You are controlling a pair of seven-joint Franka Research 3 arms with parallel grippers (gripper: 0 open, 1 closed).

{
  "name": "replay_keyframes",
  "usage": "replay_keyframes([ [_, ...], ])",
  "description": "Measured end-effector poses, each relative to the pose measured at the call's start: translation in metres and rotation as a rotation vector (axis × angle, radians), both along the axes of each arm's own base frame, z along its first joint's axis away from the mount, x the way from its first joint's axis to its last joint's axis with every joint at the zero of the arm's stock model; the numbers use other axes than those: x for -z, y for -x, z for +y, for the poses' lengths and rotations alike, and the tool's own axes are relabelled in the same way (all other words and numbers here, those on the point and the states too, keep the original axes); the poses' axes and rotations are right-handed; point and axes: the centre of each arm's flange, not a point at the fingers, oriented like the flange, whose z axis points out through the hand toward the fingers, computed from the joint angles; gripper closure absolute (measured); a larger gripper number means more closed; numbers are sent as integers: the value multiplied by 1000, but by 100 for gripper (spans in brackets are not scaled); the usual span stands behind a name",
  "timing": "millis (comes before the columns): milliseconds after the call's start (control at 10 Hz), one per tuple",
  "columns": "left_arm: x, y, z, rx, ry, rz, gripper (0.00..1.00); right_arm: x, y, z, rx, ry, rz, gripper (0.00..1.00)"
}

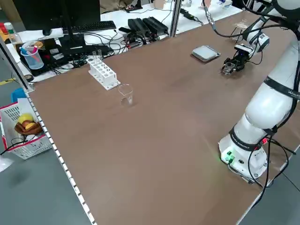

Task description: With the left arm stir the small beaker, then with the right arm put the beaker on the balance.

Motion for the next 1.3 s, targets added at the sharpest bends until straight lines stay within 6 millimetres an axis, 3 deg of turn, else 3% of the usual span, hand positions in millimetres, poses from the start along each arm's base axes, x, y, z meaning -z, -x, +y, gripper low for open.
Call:
replay_keyframes([
  [500, 0, 0, -1, 1, 0, 0, 0, -1, -3, -1, 4, -12, -2, 41],
  [800, 0, 0, -1, 1, 0, 0, 0, -9, -19, -5, 28, -56, -7, 41],
  [1300, 0, 0, 2, -4, 0, 0, 0, -60, -65, -23, 102, -135, -48, 41],
])
